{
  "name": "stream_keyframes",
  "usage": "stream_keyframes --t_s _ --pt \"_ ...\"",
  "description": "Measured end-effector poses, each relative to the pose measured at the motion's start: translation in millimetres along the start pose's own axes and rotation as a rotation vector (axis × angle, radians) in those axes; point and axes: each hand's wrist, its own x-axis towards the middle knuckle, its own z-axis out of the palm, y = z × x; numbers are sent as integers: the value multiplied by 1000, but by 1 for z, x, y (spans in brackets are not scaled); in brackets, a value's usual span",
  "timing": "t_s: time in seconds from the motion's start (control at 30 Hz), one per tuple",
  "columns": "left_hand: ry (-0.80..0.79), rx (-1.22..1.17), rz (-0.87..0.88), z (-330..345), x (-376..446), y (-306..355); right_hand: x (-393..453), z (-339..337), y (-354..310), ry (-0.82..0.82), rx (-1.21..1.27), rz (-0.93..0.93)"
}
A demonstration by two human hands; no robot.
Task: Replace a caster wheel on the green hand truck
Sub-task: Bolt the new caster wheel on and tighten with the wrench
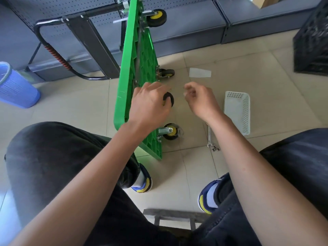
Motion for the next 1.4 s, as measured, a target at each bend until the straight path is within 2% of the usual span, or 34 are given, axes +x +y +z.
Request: stream_keyframes --t_s 0.1,0.33,0.47,0.6,0.73,0.97,1.1,1.27,1.4 --pt "-90 -84 32 25 -9 25 -8 -3 33 12 23 121" --pt "-378 -230 -118 100 -18 46 -45 7 118 38 64 465" --pt "-539 -203 -144 149 -26 42 -57 22 153 -19 37 587" --pt "-691 -224 -248 198 -43 37 -69 48 185 -53 65 661" --pt "-815 -300 -341 239 -60 33 -85 72 219 -128 10 778" --pt "-935 -217 -411 299 -56 26 -102 105 269 -124 17 981" --pt "-961 -189 -414 322 -56 22 -92 114 285 -85 -44 957" --pt "-1021 -143 -398 341 -55 15 -84 121 301 -212 -392 671" --pt "-1024 -146 -389 353 -50 15 -77 124 316 -267 -469 644"
